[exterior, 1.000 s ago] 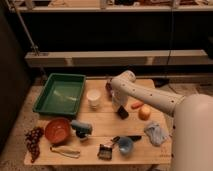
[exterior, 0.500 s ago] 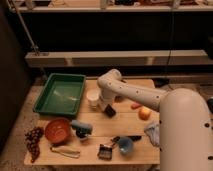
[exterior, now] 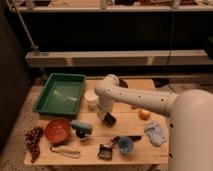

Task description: Wipe table surface with eraser

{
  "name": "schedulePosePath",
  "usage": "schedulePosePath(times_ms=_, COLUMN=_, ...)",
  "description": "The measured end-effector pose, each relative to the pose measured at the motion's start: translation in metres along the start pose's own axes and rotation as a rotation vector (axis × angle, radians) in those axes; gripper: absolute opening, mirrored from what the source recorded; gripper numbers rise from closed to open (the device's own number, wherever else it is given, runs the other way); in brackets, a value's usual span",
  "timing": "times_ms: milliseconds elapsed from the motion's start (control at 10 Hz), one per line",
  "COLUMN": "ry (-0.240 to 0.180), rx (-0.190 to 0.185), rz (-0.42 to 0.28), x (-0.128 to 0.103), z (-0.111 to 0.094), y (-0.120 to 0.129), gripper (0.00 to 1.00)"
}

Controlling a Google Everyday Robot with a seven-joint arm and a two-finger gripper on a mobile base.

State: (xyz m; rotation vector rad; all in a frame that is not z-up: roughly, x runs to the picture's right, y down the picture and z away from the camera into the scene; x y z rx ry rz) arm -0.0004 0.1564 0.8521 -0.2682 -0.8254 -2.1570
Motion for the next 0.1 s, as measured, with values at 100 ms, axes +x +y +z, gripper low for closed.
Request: schedulePosePath(times_ms=100, ry=-0.013, rx=-0.001, rz=0.000, x=-0.0154, z=-0.0008, y=-0.0020, gripper=0.00)
